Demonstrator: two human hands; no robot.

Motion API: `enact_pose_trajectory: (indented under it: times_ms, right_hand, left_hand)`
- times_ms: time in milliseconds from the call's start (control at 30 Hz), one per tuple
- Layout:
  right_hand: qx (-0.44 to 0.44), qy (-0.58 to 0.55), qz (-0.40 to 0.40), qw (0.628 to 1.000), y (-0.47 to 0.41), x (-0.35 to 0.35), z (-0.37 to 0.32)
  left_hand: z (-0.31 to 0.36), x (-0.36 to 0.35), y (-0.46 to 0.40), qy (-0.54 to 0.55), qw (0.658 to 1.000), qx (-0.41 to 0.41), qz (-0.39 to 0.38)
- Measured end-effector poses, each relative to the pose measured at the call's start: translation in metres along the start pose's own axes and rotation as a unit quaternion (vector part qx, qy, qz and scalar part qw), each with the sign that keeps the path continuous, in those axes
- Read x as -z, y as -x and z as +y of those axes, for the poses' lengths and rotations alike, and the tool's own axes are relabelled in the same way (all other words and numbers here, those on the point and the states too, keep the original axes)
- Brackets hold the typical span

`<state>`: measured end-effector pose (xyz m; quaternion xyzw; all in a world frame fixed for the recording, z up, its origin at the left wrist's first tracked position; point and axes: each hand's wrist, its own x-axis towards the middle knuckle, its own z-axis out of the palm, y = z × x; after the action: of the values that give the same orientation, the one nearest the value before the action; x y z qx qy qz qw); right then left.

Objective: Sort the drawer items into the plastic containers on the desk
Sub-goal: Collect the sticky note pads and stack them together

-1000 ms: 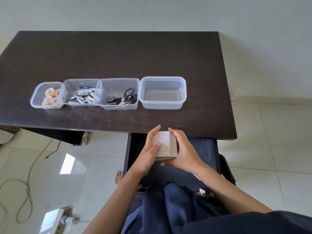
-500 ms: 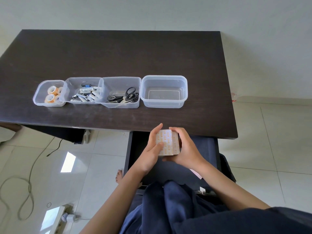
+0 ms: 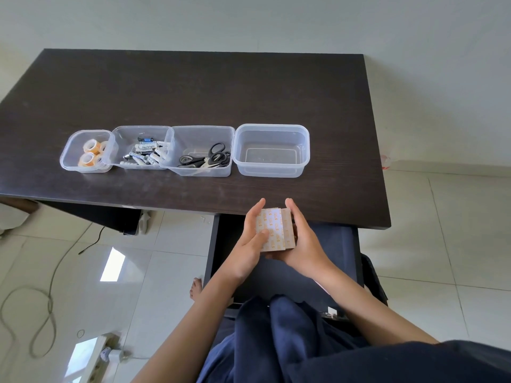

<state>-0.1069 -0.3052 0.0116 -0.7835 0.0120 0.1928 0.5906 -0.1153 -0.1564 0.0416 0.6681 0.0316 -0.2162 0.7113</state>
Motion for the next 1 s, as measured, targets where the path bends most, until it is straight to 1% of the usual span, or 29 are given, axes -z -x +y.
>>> enact_pose_trajectory:
  times_ms: [133,333,567,700,800,867,1000]
  right_hand:
    - [-0.005,-0.032,-0.012,0.999,0.001,-0.001,-0.002]
    - [-0.003,-0.046,-0.034,0.998,0.0,-0.001,-0.002]
    - [0.011,-0.024,-0.062,0.998,-0.001,0.001,-0.001]
    - [0.012,-0.074,-0.074,0.994,0.004,0.0,-0.016]
    - [0.01,-0.074,-0.074,0.994,0.002,-0.002,-0.009]
    - [0.02,-0.036,-0.063,0.997,0.003,-0.002,-0.01]
    - [0.04,-0.033,-0.066,0.996,0.004,-0.003,-0.009]
  left_hand:
    - [0.001,0.0,0.0,-0.006,1.0,-0.008,0.006]
    - [0.003,-0.002,0.0,0.007,1.0,-0.007,0.002]
    - [0.006,0.002,0.003,0.002,1.0,0.007,0.002]
    - [0.007,0.002,0.005,-0.026,1.0,0.003,0.01]
    - [0.007,0.001,0.007,-0.038,0.999,0.001,0.016]
    - [0.007,0.001,0.008,-0.035,0.999,0.0,0.018]
    - [0.005,0.0,0.011,-0.025,0.999,-0.002,0.021]
